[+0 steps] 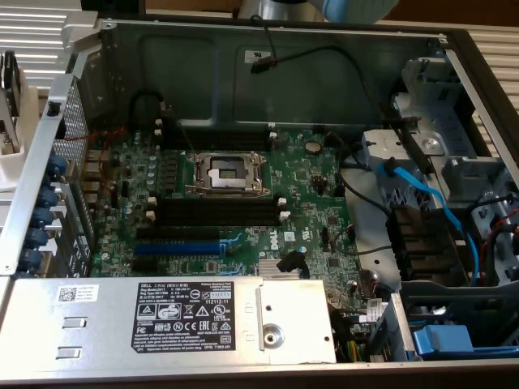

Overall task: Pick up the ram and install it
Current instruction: 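Pick up the ram and move it above insertion slot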

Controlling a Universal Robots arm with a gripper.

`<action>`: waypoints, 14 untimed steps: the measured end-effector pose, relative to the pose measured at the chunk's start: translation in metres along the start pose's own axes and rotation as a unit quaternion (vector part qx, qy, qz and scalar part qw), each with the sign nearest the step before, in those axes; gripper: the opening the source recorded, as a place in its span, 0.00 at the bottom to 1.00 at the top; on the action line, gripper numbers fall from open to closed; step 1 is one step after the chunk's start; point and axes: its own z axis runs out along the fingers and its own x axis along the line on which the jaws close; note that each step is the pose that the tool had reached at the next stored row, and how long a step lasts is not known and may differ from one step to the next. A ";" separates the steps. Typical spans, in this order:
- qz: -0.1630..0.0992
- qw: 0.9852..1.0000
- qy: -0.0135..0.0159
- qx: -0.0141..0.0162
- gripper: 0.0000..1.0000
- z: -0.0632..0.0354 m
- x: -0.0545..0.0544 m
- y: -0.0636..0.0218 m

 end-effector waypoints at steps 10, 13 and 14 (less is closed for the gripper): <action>-0.002 1.000 -0.008 0.009 0.12 -0.0085 0.006 -0.0168; -0.002 1.000 -0.013 0.011 0.12 -0.0136 0.009 -0.0251; -0.003 1.000 -0.015 0.012 0.12 -0.0153 0.010 -0.0284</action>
